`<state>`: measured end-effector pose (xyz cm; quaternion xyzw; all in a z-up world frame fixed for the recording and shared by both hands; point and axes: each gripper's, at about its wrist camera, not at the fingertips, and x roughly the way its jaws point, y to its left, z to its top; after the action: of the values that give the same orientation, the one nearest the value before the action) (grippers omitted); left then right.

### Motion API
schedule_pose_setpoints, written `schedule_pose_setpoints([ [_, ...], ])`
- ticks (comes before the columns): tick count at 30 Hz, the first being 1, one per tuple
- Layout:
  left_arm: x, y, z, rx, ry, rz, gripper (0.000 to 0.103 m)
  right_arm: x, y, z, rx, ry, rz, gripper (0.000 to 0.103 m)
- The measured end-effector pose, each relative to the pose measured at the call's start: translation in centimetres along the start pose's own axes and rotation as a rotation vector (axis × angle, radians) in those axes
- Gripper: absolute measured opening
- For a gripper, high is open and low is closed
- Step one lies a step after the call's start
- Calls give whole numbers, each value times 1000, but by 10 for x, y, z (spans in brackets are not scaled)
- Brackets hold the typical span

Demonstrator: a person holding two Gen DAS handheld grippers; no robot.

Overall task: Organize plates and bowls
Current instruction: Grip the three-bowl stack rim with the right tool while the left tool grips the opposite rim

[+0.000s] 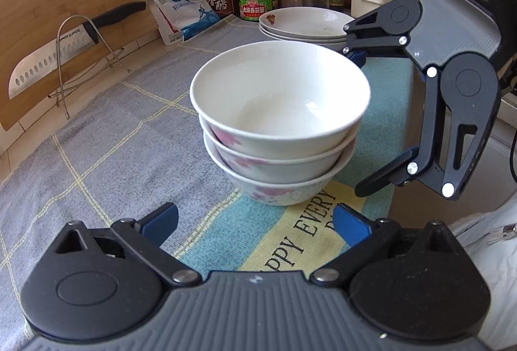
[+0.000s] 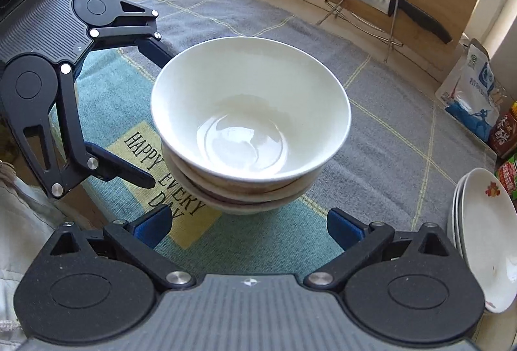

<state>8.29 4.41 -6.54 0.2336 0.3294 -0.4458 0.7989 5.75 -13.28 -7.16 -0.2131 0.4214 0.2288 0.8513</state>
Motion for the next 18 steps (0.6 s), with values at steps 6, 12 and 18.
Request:
schedule_pose_setpoints([
  [6, 11, 0, 9, 43, 20, -5, 100, 11, -12, 2, -49, -4, 66, 102],
  [12, 18, 4, 18, 102, 38, -45, 97, 11, -17, 8, -110, -29, 148, 98],
  [18, 18, 8, 23, 157, 41, -134, 94, 14, -22, 16, -145, -28, 198, 93],
])
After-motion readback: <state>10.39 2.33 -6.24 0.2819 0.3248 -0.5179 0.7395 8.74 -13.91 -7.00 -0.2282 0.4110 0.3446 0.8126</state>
